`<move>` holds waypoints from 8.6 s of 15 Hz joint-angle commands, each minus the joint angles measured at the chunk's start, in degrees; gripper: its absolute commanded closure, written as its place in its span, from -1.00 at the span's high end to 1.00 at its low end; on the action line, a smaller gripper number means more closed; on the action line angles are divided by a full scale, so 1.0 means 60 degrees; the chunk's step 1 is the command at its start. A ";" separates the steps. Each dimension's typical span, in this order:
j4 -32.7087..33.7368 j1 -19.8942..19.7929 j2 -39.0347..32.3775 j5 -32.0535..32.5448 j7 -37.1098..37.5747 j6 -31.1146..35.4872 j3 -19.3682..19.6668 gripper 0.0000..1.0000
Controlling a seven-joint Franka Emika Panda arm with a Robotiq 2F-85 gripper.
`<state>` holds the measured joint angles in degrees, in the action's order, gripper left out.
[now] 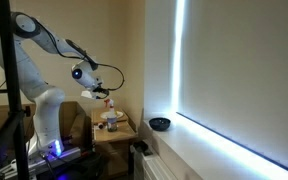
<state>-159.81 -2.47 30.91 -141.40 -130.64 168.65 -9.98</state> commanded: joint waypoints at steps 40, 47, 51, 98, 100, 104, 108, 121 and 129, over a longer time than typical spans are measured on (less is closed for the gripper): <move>0.0959 -0.6330 -0.0563 -0.1222 0.2304 -0.0241 -0.7856 0.32; 0.0900 -0.6389 -0.0636 -0.1127 0.2313 -0.0204 -0.7810 -0.66; 0.0837 -0.6392 -0.0727 -0.0956 0.2341 -0.0091 -0.7660 -1.00; 0.0664 -0.1490 -0.1809 0.4486 0.7813 0.1937 -0.3413 1.00; 0.0746 -0.1565 -0.2019 0.4504 0.7760 0.2032 -0.3468 1.00; 0.1050 -0.2184 -0.1907 0.3901 0.7303 0.2270 -0.3966 1.00; 0.1311 -0.2861 -0.1707 0.3528 0.7080 0.2145 -0.4589 0.51; 0.1316 -0.4181 -0.1741 0.3124 0.7196 0.1740 -0.5962 -1.00; 0.0892 -0.3790 -0.1242 0.3563 0.7884 -0.0253 -0.4564 -0.48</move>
<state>-152.28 -25.72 21.03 -120.93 -84.42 170.89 -40.78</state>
